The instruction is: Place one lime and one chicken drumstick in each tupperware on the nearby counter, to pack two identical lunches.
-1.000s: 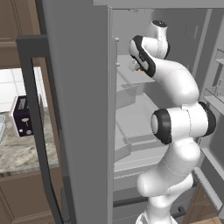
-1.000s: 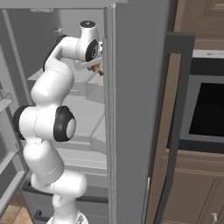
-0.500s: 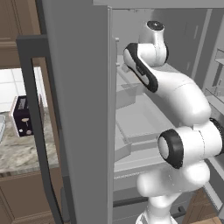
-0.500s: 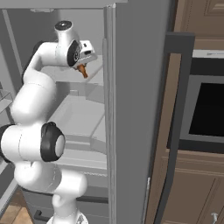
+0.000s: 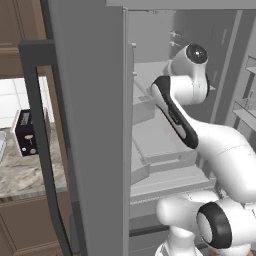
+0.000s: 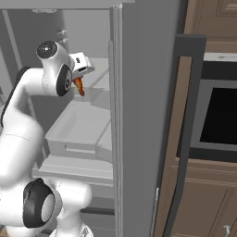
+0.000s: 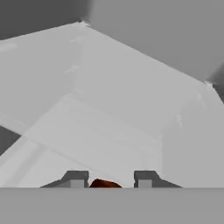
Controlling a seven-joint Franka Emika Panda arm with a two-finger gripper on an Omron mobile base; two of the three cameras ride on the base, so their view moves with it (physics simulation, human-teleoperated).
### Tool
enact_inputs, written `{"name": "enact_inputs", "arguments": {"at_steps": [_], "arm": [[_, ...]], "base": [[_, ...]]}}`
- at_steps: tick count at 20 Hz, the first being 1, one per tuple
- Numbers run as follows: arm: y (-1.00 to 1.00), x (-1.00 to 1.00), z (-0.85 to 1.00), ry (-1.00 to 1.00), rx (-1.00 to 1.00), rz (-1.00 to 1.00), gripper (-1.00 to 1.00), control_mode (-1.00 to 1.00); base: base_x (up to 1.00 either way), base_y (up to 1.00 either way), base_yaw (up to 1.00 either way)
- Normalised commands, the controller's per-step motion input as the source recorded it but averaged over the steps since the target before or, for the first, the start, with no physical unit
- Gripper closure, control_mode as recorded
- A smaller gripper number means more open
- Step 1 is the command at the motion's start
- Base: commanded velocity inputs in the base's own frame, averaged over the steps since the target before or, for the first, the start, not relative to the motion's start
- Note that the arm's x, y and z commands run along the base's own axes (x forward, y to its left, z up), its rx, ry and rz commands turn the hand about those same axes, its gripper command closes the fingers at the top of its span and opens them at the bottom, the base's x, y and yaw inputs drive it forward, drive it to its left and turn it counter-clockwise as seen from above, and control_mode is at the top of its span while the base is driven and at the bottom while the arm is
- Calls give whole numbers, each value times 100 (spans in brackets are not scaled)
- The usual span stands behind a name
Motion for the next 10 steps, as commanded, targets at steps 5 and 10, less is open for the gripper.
{"name": "enact_inputs", "arguments": {"at_steps": [5,10], "arm": [[0,-78,10,-12,0,0,100,-100],[0,-14,4,-1,0,0,100,100]], "base": [[0,0,0],[-69,0,0]]}}
